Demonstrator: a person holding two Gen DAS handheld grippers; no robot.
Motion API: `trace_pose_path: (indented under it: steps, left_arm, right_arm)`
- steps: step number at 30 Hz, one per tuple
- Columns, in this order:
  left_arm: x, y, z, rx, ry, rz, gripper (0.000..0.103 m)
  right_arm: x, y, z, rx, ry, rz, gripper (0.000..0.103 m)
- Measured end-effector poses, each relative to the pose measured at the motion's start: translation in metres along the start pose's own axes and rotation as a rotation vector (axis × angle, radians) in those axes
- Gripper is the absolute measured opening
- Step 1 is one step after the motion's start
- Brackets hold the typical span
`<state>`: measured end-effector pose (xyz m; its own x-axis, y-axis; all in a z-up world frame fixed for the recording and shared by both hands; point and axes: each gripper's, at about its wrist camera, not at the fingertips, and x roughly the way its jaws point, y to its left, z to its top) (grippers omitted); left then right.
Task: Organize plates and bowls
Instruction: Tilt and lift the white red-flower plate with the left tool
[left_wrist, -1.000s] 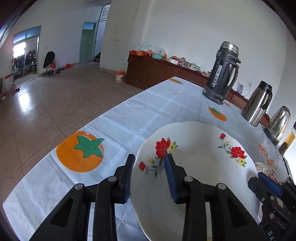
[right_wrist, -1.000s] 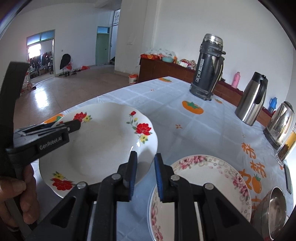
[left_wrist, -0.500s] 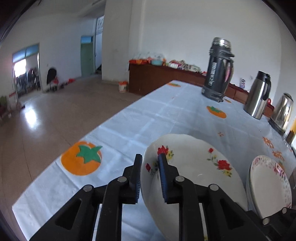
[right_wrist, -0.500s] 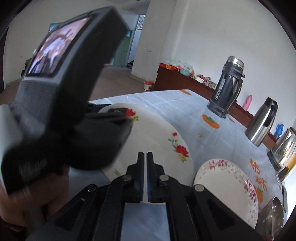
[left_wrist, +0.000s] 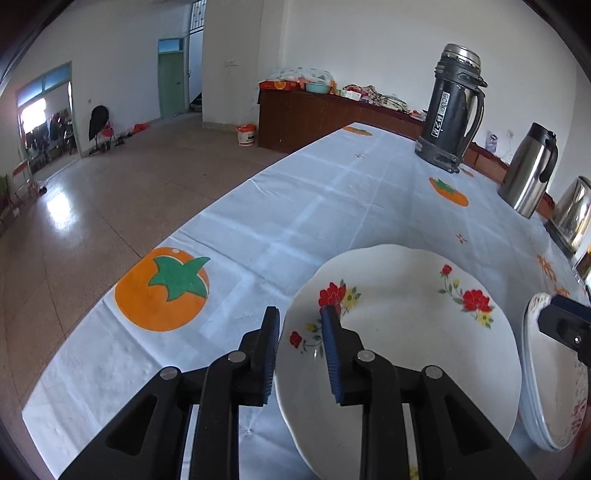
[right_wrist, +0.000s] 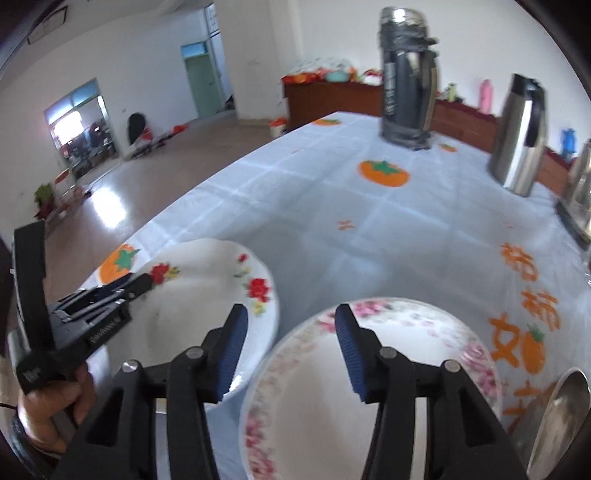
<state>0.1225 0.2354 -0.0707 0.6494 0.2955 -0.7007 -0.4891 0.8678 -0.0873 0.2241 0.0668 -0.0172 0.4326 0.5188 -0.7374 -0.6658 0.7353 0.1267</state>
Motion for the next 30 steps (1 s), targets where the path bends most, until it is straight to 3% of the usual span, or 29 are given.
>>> trace_pose_path:
  steps: [5,8,15,16,17,27,28,29,30]
  left_arm:
    - [-0.002,0.010,-0.001,-0.004,-0.004,-0.021,0.022]
    - [-0.003,0.015,-0.001,-0.015,-0.003,-0.033,0.022]
    - [-0.002,0.016,0.000,-0.023,0.000,-0.042,0.022]
    - [-0.001,0.016,0.000,-0.022,0.001,-0.042,0.022]
    - [-0.001,0.016,0.000,-0.024,0.002,-0.037,0.022]
    - [-0.019,0.027,-0.003,-0.054,-0.084,-0.044,0.022]
    - [-0.021,0.024,-0.003,-0.041,-0.092,-0.045,0.018]
    - [-0.021,0.021,-0.003,-0.029,-0.094,-0.051,0.002]
    - [-0.022,0.016,-0.005,-0.019,-0.090,-0.117,0.001]
  right_arm:
    - [0.025,0.019,0.005,-0.068,0.069,-0.016,0.047]
    - [0.040,0.024,0.005,-0.096,0.100,-0.081,0.046]
    - [0.067,0.031,0.006,-0.125,0.214,-0.059,0.036]
    - [0.065,0.031,0.006,-0.121,0.203,-0.067,0.027]
    - [0.062,0.031,0.005,-0.114,0.195,-0.060,0.024]
    - [0.016,0.034,-0.017,-0.020,0.044,0.050,0.019]
    - [0.011,0.036,-0.018,-0.027,0.028,0.050,0.017]
    - [0.004,0.039,-0.018,-0.039,0.006,0.052,0.013]
    - [-0.001,0.042,-0.019,-0.046,-0.007,0.078,0.011]
